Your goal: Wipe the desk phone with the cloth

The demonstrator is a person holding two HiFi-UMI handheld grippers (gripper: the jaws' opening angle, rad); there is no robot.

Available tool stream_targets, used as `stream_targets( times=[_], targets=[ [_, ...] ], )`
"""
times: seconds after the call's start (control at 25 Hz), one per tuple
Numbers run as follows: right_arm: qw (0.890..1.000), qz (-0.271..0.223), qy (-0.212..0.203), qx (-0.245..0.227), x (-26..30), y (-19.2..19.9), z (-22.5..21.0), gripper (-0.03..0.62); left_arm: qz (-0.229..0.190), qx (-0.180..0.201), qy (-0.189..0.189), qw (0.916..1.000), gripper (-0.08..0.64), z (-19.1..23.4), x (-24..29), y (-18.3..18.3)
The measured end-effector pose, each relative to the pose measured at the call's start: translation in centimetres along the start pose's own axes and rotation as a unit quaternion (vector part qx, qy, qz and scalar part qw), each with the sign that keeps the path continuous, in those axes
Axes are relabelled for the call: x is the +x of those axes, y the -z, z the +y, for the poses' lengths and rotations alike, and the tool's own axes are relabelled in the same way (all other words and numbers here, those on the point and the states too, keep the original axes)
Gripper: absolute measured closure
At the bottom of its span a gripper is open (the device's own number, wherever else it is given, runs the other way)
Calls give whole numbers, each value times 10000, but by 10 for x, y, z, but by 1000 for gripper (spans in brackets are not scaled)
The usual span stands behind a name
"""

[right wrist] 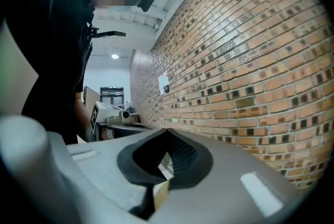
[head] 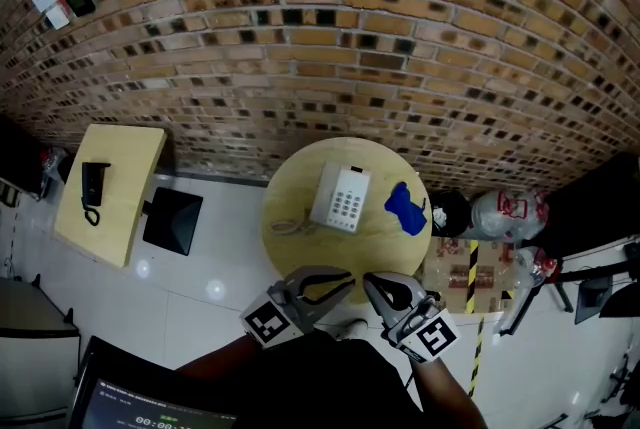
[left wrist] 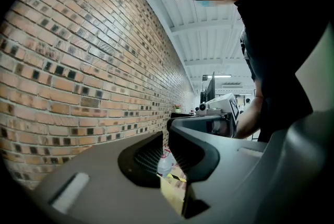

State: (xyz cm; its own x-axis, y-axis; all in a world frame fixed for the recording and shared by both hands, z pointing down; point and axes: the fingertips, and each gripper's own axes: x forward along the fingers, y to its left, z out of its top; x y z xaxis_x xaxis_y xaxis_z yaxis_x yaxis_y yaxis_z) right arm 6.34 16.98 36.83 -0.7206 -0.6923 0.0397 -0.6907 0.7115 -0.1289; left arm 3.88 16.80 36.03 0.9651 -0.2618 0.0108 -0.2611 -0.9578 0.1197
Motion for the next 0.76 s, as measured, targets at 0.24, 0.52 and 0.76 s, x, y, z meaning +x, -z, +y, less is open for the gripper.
stream_targets(
  times=[0.24,0.52,0.76],
  targets=[
    [10000,25,-54,67,4,-1,4,592,-12,-22,-95,10000,537,3,-2,0],
    [10000,-18,-67,-10,7,0,1,592,-35,9,-148,9999,537,7,-2,-2],
    [10000,-35,-82,-23,6,2,1,592,-35,37,-115,9999,537,5,-1,-1]
  ],
)
